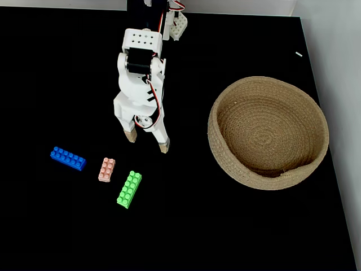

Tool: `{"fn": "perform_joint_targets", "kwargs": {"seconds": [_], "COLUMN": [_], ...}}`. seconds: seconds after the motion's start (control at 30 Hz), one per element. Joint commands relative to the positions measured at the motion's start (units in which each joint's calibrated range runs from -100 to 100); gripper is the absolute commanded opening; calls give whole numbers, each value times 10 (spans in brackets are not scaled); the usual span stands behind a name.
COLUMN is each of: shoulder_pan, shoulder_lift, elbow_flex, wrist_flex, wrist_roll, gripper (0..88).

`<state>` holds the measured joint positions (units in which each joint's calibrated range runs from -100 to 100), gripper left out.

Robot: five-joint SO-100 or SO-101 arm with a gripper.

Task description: Place the lego blocks in the tray

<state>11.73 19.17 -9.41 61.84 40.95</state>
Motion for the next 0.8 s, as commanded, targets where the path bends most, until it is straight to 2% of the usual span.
{"fn": "perform_joint_targets", "kwargs": {"seconds": [0.0,0.77], "shoulder_pan": [0,20], "shoulder_lift": [6,155], "elbow_flex": [-81,-283], "wrist_flex": [4,13], "wrist_roll": [1,29], "gripper": [296,307]}}
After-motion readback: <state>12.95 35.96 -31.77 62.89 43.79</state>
